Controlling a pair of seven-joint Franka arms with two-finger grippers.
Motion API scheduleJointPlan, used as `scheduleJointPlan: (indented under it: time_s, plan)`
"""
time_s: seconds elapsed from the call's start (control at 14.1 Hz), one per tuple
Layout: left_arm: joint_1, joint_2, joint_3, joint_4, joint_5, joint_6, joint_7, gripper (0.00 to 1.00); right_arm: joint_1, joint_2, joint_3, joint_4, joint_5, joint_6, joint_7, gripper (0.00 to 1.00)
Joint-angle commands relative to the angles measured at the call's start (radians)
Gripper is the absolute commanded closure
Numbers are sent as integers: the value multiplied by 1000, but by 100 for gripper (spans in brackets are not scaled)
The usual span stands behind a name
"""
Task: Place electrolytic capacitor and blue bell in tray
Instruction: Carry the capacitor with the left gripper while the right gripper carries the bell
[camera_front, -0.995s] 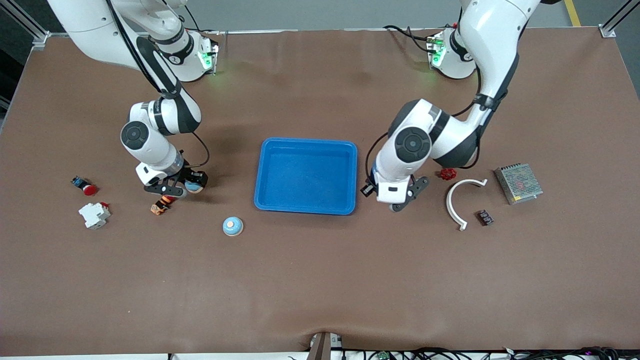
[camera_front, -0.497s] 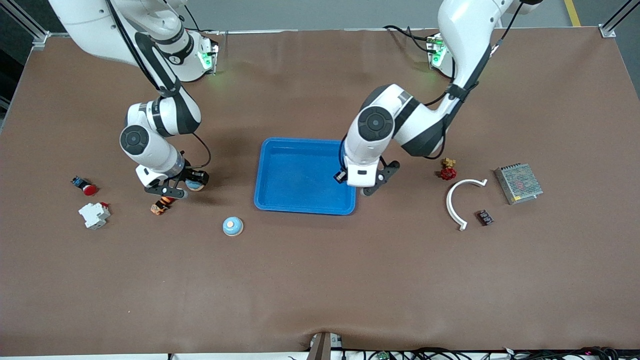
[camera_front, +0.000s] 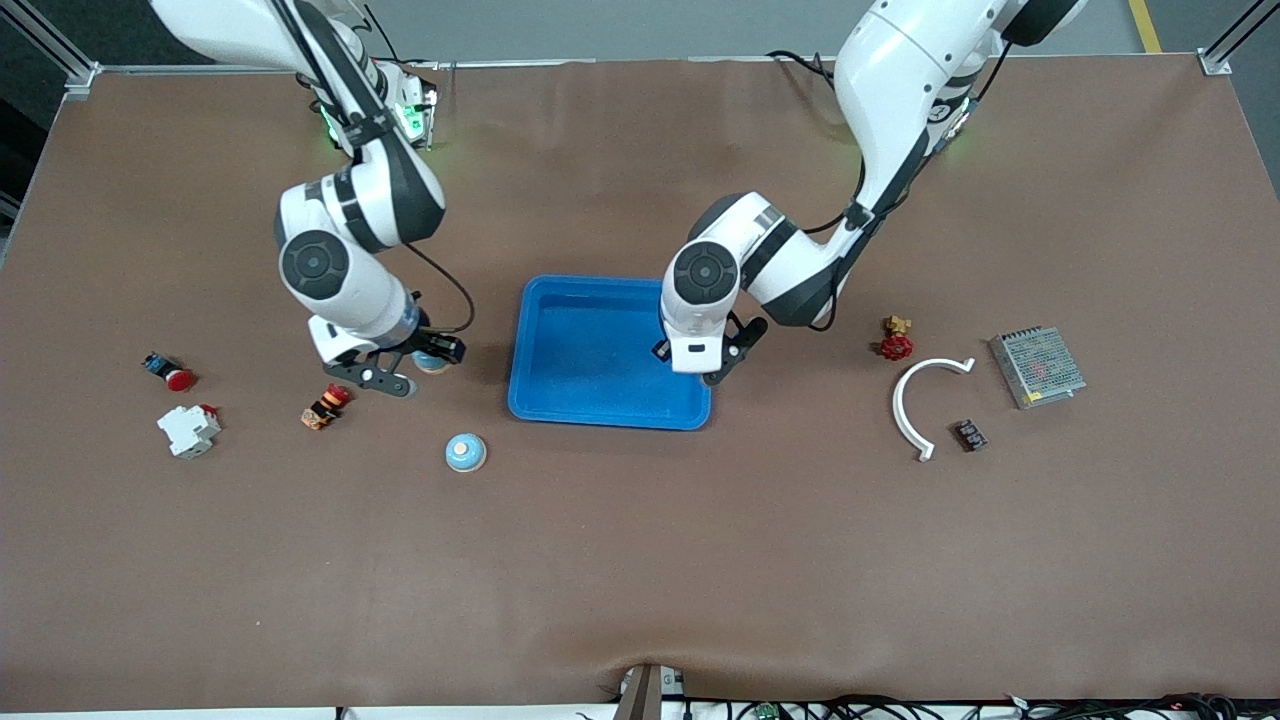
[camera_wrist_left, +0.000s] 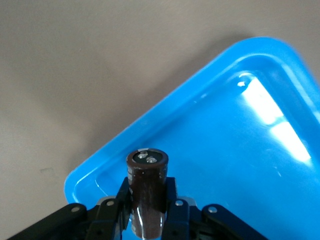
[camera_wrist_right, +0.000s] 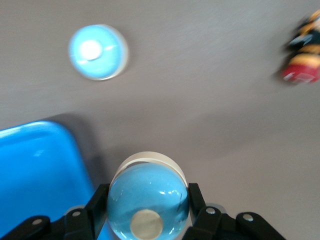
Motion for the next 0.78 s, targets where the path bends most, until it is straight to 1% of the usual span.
scheduleJointPlan:
  time_s: [0.0,0.21,0.36,0.5,0.57,0.64,0.71]
  plan:
    - [-26,34,4,11,11,-11,-55,100,68,64,-10,91,69,7,90,100]
    - [-40,37,2,8,5,-10,-79,100,106,152,-10,181,66,10,162,100]
    - [-43,57,2,14,5,-2,-82,100,116,213,-11,241,57,10,194,100]
    - [-48,68,2,16,-20,31,-86,100,134,284,-11,297,56,17,223,100]
    - [-48,71,2,16,-26,36,-86,95,148,305,-13,306,54,26,238,100]
    - [-48,71,2,16,-26,38,-86,67,156,318,-14,307,54,38,243,100]
    - [-48,66,4,16,-26,36,-86,36,162,330,-14,306,54,53,245,100]
